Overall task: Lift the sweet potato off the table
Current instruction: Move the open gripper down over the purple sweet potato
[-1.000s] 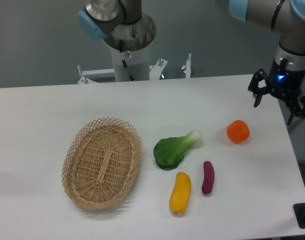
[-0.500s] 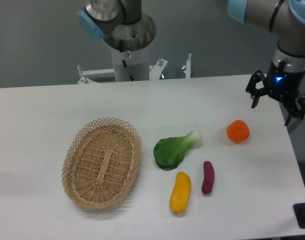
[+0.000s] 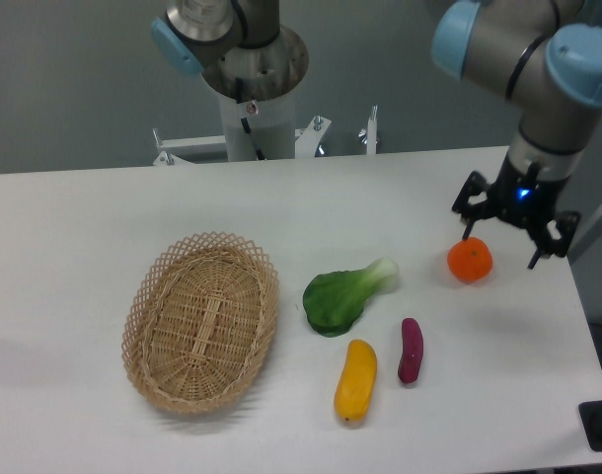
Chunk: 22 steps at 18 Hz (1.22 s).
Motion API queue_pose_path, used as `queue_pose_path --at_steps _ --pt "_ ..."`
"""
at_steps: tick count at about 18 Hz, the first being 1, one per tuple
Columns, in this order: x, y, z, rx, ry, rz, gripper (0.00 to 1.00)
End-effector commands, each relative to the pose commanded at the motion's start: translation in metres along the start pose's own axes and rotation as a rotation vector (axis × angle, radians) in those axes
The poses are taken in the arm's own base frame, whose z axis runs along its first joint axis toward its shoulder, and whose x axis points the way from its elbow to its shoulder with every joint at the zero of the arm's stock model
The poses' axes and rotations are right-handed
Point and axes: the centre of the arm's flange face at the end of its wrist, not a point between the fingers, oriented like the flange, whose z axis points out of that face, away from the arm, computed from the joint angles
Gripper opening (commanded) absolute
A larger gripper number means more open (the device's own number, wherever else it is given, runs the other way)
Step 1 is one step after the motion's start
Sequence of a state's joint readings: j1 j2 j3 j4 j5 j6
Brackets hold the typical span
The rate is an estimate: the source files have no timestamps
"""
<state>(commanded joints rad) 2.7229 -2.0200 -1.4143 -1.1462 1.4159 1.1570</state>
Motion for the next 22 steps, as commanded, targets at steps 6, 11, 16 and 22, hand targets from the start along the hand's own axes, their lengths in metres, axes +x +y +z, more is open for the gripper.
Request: queue_pose_path --at_steps 6,11,16,22 --pt "0.005 -0.021 0.065 0.000 0.001 0.024 1.00" --pt "0.023 -0.021 0.108 0.002 -0.028 0.053 1.00" --pt "0.048 -0.017 0.145 -0.034 -0.060 0.079 1.00" --pt "0.064 -0.026 0.157 -0.042 -0.043 0.051 1.00"
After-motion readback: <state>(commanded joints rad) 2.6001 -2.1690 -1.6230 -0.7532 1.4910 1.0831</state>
